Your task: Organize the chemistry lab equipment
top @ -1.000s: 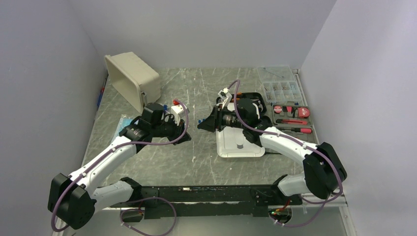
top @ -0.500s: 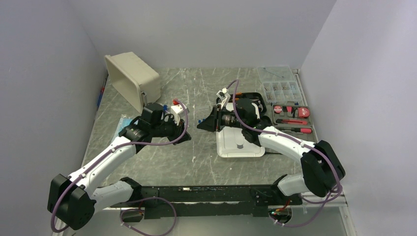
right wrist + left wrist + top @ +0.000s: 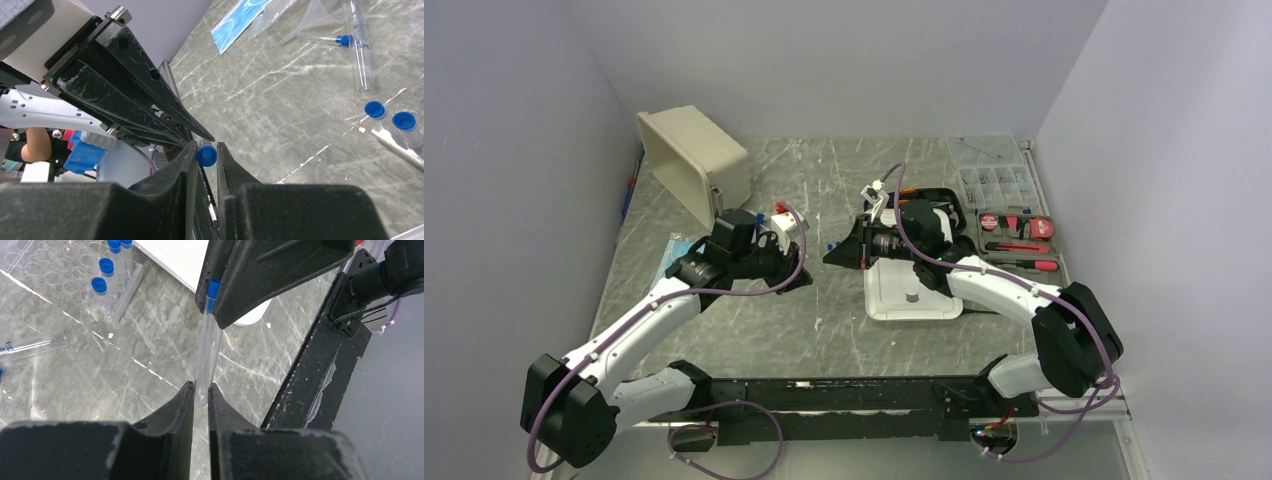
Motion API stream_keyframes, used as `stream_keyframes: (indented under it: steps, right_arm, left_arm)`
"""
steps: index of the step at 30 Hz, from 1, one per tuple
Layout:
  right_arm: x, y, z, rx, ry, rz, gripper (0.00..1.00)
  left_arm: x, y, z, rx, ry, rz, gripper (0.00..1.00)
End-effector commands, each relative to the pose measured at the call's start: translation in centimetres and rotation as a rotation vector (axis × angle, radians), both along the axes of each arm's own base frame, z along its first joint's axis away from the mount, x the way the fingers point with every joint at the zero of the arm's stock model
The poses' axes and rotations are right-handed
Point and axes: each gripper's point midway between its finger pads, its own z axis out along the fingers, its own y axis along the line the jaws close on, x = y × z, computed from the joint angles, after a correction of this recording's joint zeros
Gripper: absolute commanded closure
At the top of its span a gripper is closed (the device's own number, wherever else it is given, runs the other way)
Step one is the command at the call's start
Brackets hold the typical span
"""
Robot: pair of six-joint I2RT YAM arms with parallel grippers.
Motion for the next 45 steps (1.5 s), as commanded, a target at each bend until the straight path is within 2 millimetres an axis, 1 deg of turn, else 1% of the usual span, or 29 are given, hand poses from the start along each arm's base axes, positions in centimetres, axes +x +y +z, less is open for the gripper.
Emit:
stream_keyframes:
  steps: [1, 4, 5, 6, 7, 9, 10, 11, 12, 13, 14, 15, 17, 18, 19, 20, 23, 25, 27, 30, 32, 35, 39, 45]
  right_arm:
    - [0.5, 0.9, 3.1, 0.068, -0.092, 0.024, 0.84]
    - [0.5, 0.9, 3.2, 0.067, -0.098, 0.018, 0.86]
    - [0.7, 0.7, 3.2, 0.064, -0.101, 0.011, 0.87]
    - [0.7, 0.7, 3.2, 0.059, -0.107, 0.007, 0.87]
    - [0.8, 0.6, 3.2, 0.05, -0.117, -0.005, 0.88]
    - [1.3, 0.1, 3.2, 0.013, -0.143, -0.04, 0.88]
    - [2.0, -0.5, 3.3, -0.016, -0.166, -0.082, 0.89]
    - [2.3, -0.9, 3.2, -0.049, -0.184, -0.112, 0.89]
    - [2.8, -1.4, 3.4, -0.08, -0.211, -0.143, 0.89]
    - [3.3, -2.0, 3.6, -0.111, -0.235, -0.178, 0.89]
    - [3.8, -2.6, 3.9, -0.141, -0.264, -0.21, 0.89]
    - [4.3, -3.2, 3.8, -0.181, -0.283, -0.245, 0.89]
    - [5.6, -4.4, 4.3, -0.249, -0.347, -0.329, 0.89]
    - [6.3, -4.8, 4.4, -0.288, -0.375, -0.365, 0.89]
    - [6.7, -4.8, 4.7, -0.312, -0.406, -0.382, 0.89]
    - [7.4, -5.5, 4.4, -0.381, -0.428, -0.438, 0.89]
    - [9.2, -6.1, 3.9, -0.51, -0.487, -0.526, 0.89]
    - [10.5, -6.0, 3.4, -0.546, -0.497, -0.561, 0.9]
    - [11.6, -5.9, 2.9, -0.569, -0.505, -0.588, 0.9]
    - [13.1, -5.5, 1.7, -0.611, -0.507, -0.606, 0.91]
    - [14.0, -5.5, -0.1, -0.657, -0.49, -0.611, 0.91]
    - [15.3, -5.4, -1.1, -0.67, -0.49, -0.633, 0.91]
    - [15.8, -4.9, -2.5, -0.687, -0.48, -0.613, 0.91]
    - [15.5, -4.0, -3.9, -0.696, -0.444, -0.556, 0.91]
  left_arm:
    - [0.1, -0.5, 1.3, -0.041, -0.038, -0.014, 0.99]
    - [0.1, -0.5, 1.3, -0.039, -0.038, -0.012, 0.97]
    - [0.1, -0.4, 1.3, -0.036, -0.039, -0.007, 0.94]
    - [0.2, -0.3, 1.3, -0.033, -0.043, -0.001, 0.88]
    - [0.3, -0.2, 1.4, -0.028, -0.046, 0.009, 0.77]
    - [0.6, 0.1, 1.5, -0.017, -0.056, 0.03, 0.49]
    - [0.8, 0.3, 1.5, -0.011, -0.062, 0.046, 0.35]
    - [0.9, 0.5, 1.6, -0.006, -0.07, 0.064, 0.23]
    - [1.2, 0.8, 1.8, 0.001, -0.085, 0.089, 0.13]
    - [1.5, 1.2, 2.0, 0.007, -0.101, 0.117, 0.07]
    - [1.8, 1.6, 2.3, 0.012, -0.121, 0.142, 0.04]
    - [2.1, 2.1, 2.7, 0.015, -0.145, 0.173, 0.02]
    - [2.9, 3.3, 3.3, 0.017, -0.179, 0.25, 0.01]
    - [3.3, 3.9, 3.5, 0.017, -0.193, 0.291, 0.01]
    - [3.7, 4.6, 3.7, 0.019, -0.205, 0.333, 0.01]
    - [4.1, 5.4, 3.7, 0.025, -0.204, 0.377, 0.01]
    - [5.3, 7.5, 3.5, 0.057, -0.192, 0.495, 0.01]
    - [5.7, 8.5, 3.3, 0.081, -0.188, 0.546, 0.01]
    - [5.8, 8.8, 3.2, 0.091, -0.193, 0.557, 0.01]
    - [5.8, 8.9, 3.4, 0.091, -0.2, 0.556, 0.01]
    - [5.7, 8.9, 3.3, 0.094, -0.201, 0.556, 0.01]
    - [5.7, 8.9, 3.4, 0.094, -0.203, 0.553, 0.01]
    - [5.7, 9.0, 3.5, 0.095, -0.207, 0.553, 0.01]
    - [5.7, 8.9, 3.5, 0.095, -0.21, 0.548, 0.01]
